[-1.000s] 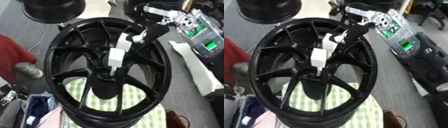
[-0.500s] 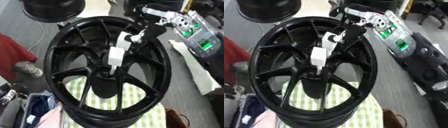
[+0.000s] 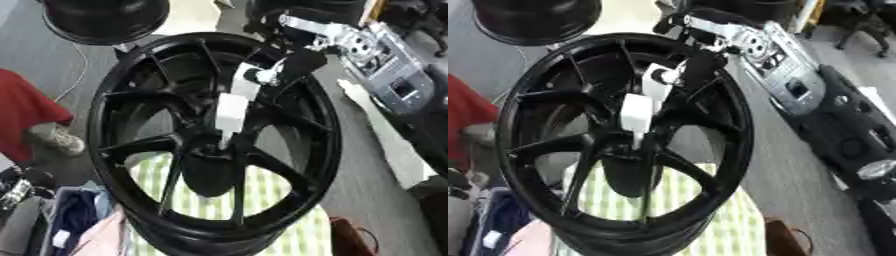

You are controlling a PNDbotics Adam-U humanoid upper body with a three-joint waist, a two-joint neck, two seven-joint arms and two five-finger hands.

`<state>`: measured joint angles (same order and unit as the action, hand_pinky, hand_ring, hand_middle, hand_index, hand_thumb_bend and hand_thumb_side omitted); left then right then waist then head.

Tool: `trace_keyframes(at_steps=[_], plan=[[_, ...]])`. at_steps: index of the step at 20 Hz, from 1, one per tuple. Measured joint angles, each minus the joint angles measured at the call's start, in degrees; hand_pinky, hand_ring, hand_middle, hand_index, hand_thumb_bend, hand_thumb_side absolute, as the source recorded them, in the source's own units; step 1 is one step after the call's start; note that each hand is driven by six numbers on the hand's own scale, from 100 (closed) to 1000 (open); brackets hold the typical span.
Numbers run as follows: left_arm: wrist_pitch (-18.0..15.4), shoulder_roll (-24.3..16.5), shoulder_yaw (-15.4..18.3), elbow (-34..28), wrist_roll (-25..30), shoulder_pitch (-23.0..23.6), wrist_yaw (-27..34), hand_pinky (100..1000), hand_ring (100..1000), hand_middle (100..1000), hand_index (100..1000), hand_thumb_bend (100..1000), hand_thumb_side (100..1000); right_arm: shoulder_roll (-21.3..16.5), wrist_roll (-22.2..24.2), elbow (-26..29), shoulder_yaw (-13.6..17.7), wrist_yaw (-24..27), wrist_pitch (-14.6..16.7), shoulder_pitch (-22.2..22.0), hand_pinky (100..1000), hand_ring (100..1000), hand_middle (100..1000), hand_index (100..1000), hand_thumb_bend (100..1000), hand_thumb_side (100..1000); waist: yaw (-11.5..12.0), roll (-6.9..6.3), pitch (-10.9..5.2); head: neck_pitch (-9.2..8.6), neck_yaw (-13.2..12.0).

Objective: Pull the pin out of the wheel hub.

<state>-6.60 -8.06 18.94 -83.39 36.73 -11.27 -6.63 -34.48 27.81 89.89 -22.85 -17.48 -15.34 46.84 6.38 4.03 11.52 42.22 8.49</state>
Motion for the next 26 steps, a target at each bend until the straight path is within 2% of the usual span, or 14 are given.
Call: trace_keyframes(at_steps=[16, 26], plan=[[0.0, 0.0, 0.0, 0.4, 0.0, -0.3, -0.2, 591, 621, 556, 830, 100, 643, 0.0, -0.8, 5.0, -0.1, 2.7, -0.5, 0.0, 523, 720, 889, 904, 483, 319, 0.0, -0.02, 0.00, 0.01, 0.2], [0.0, 0.0, 0.0, 0.4, 0.0, -0.3, -0.2, 591, 622, 556, 830, 100, 645, 0.0, -0.3, 4.6, -0.4, 3.0, -1.1, 0.0, 535, 723, 887, 902, 480, 303, 0.0, -0.01, 0.00, 0.02, 0.2]])
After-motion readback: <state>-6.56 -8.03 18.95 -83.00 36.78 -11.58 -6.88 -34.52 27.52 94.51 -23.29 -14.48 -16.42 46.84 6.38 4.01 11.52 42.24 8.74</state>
